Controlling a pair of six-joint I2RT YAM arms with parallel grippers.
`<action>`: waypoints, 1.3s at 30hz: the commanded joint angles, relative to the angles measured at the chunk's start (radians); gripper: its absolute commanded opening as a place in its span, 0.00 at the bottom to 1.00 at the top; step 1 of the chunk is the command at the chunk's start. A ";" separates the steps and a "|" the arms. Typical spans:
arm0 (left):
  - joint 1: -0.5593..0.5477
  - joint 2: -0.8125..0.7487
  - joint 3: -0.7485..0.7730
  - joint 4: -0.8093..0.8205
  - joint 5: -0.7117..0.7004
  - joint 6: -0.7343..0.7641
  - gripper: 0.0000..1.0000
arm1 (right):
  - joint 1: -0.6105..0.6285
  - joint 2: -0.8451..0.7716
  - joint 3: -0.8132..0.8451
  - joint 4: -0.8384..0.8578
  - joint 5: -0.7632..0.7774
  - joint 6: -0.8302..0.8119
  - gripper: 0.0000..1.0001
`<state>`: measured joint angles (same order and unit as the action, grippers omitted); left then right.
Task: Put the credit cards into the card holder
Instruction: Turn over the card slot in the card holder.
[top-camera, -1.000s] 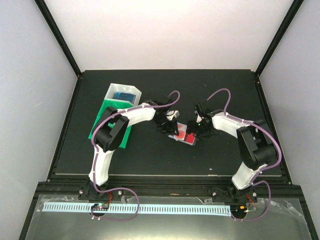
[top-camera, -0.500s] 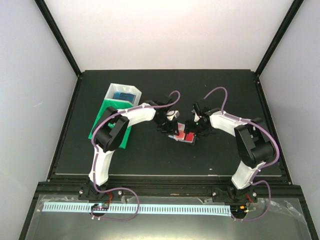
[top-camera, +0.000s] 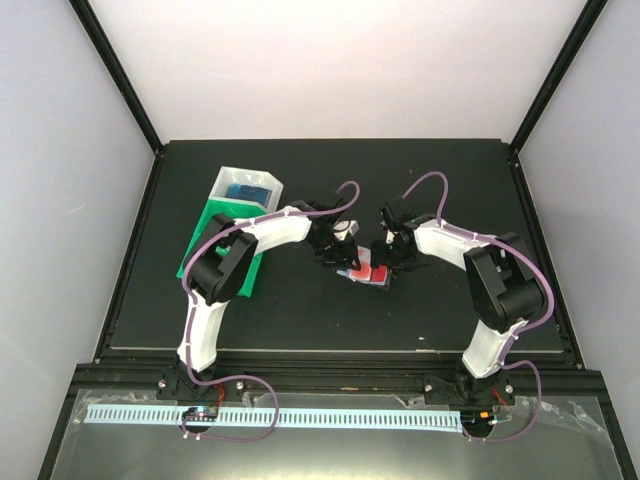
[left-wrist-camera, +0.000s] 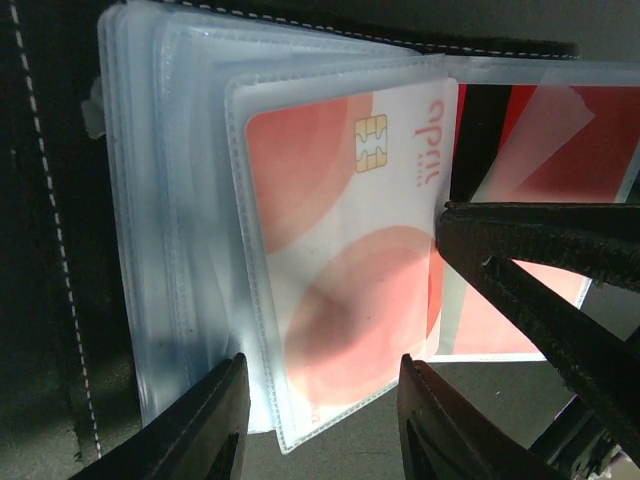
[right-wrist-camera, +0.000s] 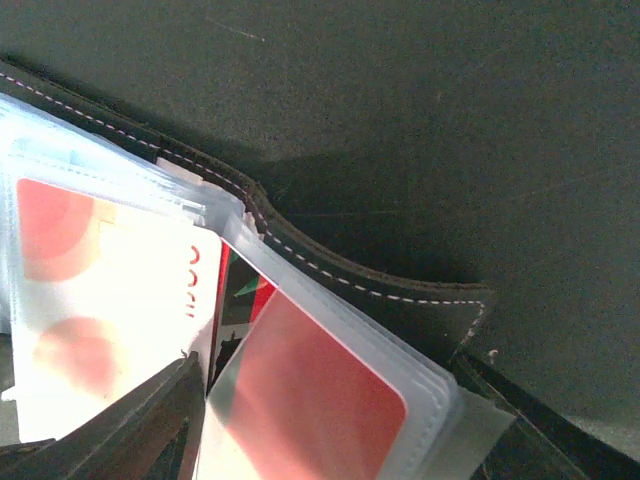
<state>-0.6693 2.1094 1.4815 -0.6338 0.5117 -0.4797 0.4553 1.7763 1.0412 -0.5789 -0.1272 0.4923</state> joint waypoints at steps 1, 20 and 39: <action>0.007 -0.008 -0.020 0.007 -0.030 -0.016 0.43 | 0.010 0.117 -0.059 -0.009 0.018 -0.004 0.67; 0.007 0.031 0.012 0.071 0.167 -0.009 0.30 | 0.010 0.117 -0.053 0.023 -0.052 -0.019 0.67; 0.010 0.011 0.056 -0.043 -0.020 0.056 0.07 | 0.007 0.020 -0.056 0.034 -0.024 0.020 0.71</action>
<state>-0.6594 2.1300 1.4891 -0.5850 0.6136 -0.4847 0.4576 1.7676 1.0328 -0.5182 -0.1665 0.4942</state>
